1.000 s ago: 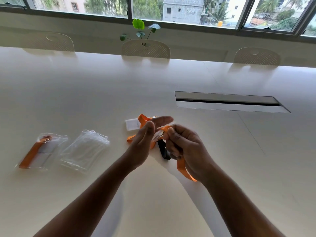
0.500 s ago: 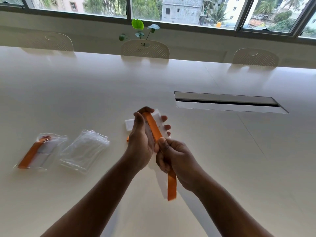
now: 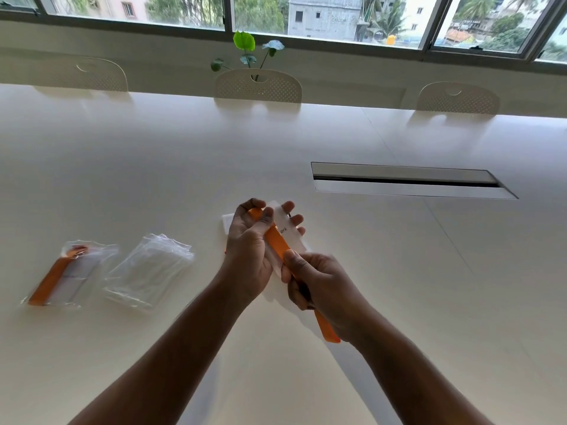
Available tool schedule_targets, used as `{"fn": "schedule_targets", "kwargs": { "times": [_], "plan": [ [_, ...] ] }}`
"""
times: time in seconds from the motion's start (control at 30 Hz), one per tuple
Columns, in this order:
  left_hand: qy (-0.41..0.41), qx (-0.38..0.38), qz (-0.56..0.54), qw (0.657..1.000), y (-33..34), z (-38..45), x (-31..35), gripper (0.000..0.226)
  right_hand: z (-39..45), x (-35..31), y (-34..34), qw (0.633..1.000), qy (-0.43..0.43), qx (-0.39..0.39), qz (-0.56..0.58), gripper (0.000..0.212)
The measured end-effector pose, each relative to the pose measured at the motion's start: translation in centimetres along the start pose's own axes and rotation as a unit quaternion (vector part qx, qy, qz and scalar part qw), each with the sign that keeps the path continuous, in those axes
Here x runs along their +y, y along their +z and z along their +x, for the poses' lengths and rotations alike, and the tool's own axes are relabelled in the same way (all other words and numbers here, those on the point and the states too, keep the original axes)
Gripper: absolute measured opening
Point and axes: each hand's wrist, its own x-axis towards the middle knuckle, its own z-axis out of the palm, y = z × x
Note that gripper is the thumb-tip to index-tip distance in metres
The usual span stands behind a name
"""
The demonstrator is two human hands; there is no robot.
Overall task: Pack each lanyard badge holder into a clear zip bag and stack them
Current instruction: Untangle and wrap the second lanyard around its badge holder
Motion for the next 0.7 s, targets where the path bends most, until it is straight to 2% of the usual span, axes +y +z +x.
{"fn": "schedule_targets", "kwargs": {
  "times": [0.23, 0.4, 0.53, 0.63, 0.7],
  "plan": [
    [0.02, 0.04, -0.039, 0.998, -0.5, 0.9, 0.8, 0.019, -0.2, 0.8, -0.3, 0.999, -0.004, 0.01, -0.03, 0.045],
    [-0.051, 0.046, -0.106, 0.992, -0.3, 0.9, 0.8, 0.015, 0.1, 1.0, -0.6, 0.999, -0.029, -0.02, 0.001, 0.035],
    [-0.083, 0.035, -0.143, 0.986, 0.4, 0.8, 0.7, 0.017, 0.1, 0.6, -1.0, 0.996, -0.086, -0.023, -0.012, 0.038],
    [-0.059, 0.04, -0.05, 0.996, 0.5, 0.4, -0.3, 0.014, 0.2, 0.2, -1.6, 0.99, -0.136, -0.019, 0.024, 0.034],
    [0.007, 0.017, 0.129, 0.991, 0.3, -0.2, -1.4, 0.022, 0.3, -0.3, -2.1, 0.985, -0.159, -0.022, 0.062, 0.031]
  ]
}}
